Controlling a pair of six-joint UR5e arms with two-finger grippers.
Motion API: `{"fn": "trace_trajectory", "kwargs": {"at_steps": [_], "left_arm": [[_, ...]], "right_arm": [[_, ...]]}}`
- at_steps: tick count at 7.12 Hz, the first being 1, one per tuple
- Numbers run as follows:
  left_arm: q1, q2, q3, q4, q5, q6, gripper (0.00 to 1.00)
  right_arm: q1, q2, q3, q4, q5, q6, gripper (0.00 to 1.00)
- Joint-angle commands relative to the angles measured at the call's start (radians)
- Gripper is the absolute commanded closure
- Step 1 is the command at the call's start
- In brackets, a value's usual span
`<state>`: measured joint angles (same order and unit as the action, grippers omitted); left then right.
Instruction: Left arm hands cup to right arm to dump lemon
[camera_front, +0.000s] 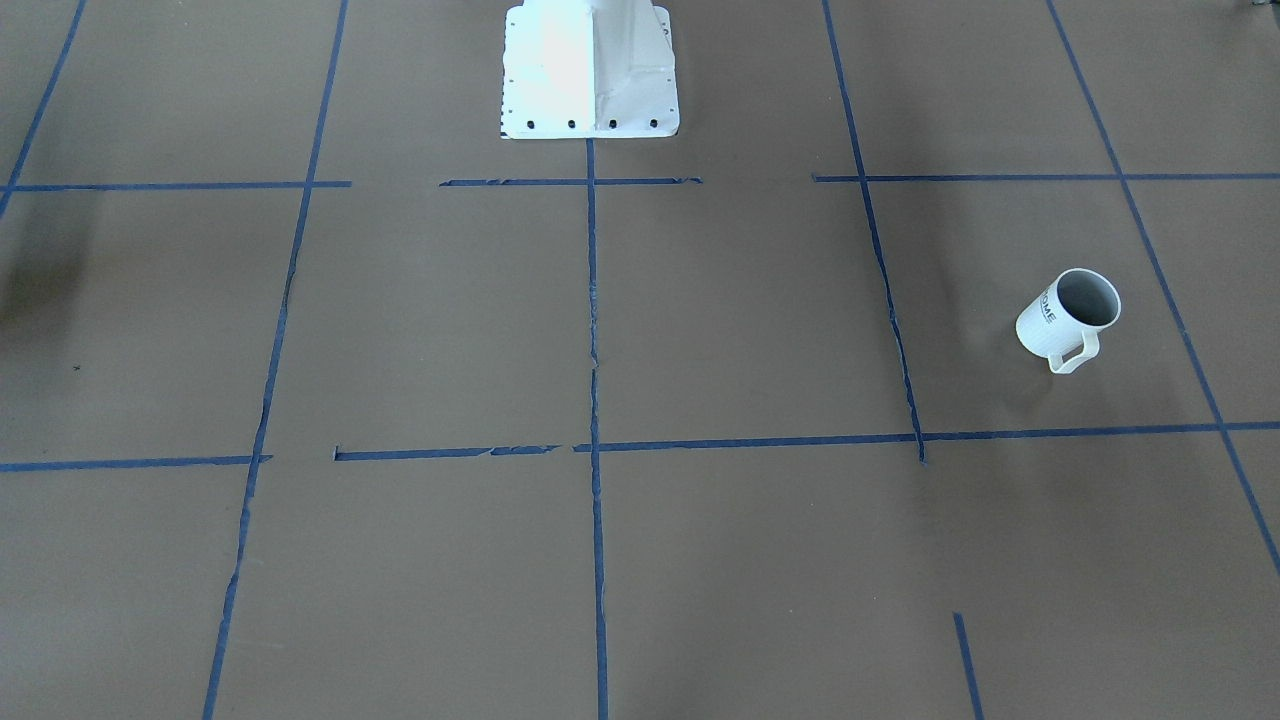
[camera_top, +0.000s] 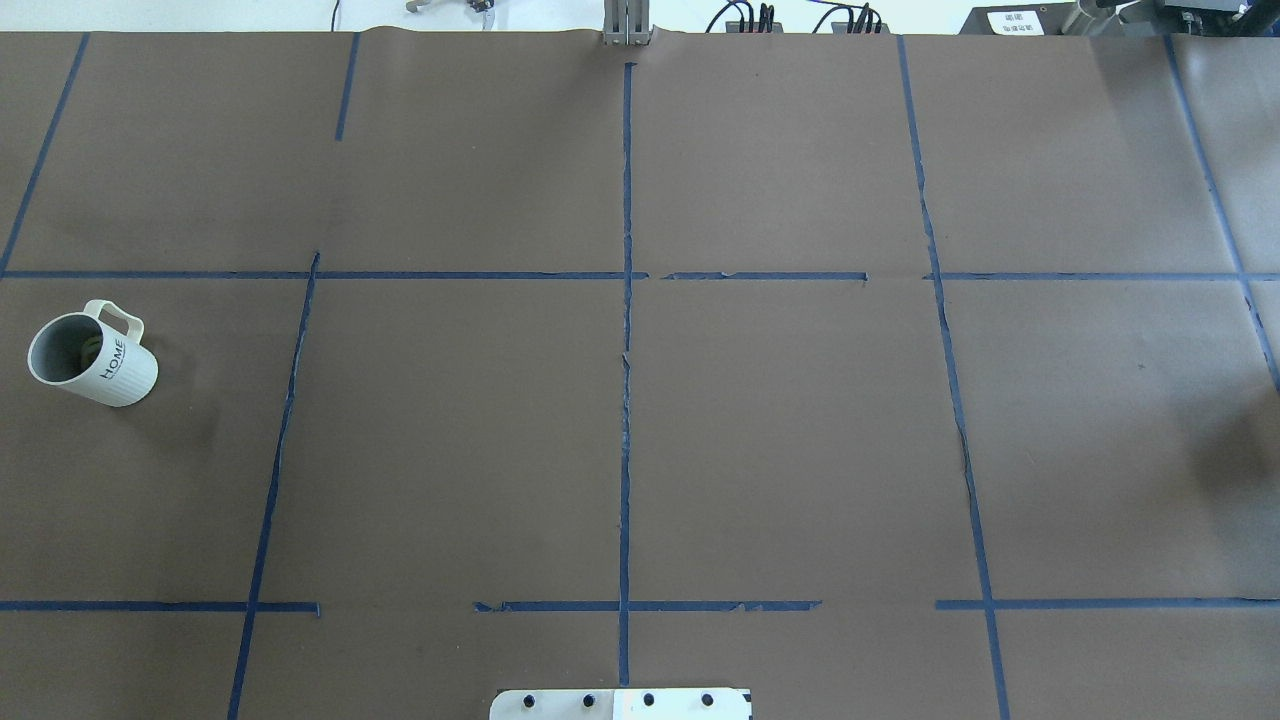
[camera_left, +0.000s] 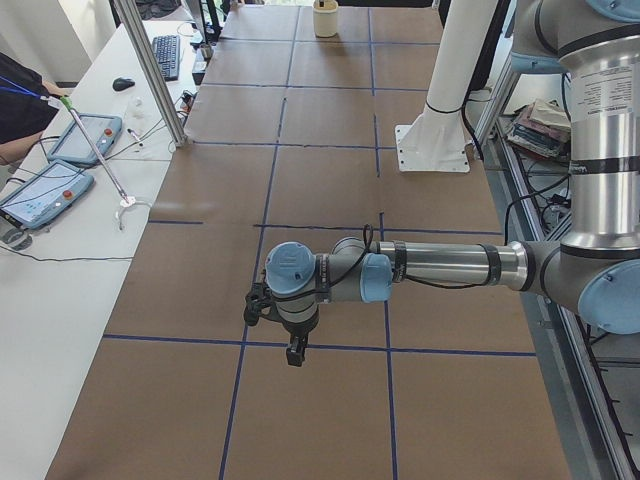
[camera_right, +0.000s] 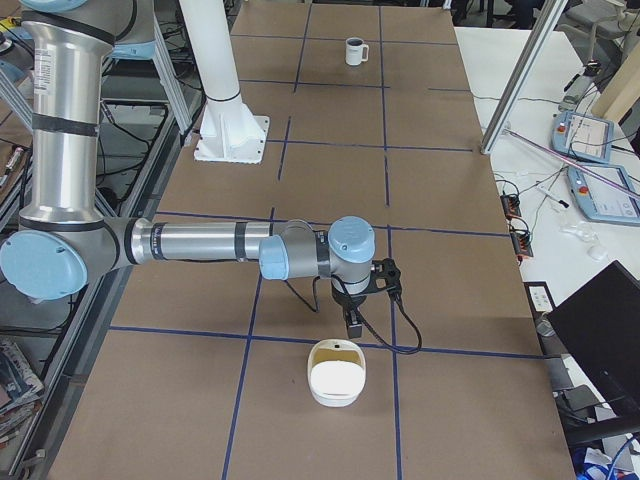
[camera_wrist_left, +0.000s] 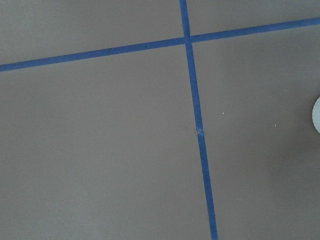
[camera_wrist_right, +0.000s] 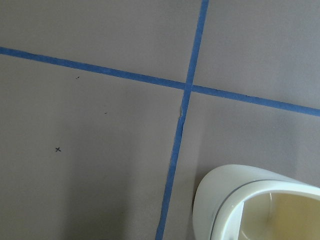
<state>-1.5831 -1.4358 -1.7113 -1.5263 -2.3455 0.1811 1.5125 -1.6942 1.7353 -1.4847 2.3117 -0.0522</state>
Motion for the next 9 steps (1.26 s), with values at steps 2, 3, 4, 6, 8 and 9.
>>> {"fn": "trace_trajectory", "kwargs": {"at_steps": [2, 3, 4, 6, 8, 9], "left_arm": [[0.0, -0.005, -0.005, 0.0, 0.002, 0.005, 0.0], [0.0, -0.011, -0.011, 0.0, 0.006, 0.005, 0.0], [0.0, -0.049, -0.011, -0.002, 0.029, 0.003, 0.0], [-0.002, -0.164, 0.009, -0.067, 0.034, -0.002, 0.0], [-0.002, -0.158, -0.013, -0.096, 0.025, 0.003, 0.0], [0.018, -0.147, 0.004, -0.18, 0.023, -0.026, 0.0]], "right_arm": [[0.0, 0.007, 0.0, 0.001, -0.002, 0.0, 0.0], [0.0, 0.016, 0.0, 0.0, -0.002, 0.0, 0.0], [0.0, 0.019, -0.002, 0.0, -0.002, 0.002, 0.0], [0.0, 0.027, 0.001, 0.0, -0.002, 0.002, 0.0], [0.0, 0.031, 0.004, 0.0, -0.002, 0.002, 0.0], [0.0, 0.031, 0.006, 0.0, -0.002, 0.003, 0.0]]}}
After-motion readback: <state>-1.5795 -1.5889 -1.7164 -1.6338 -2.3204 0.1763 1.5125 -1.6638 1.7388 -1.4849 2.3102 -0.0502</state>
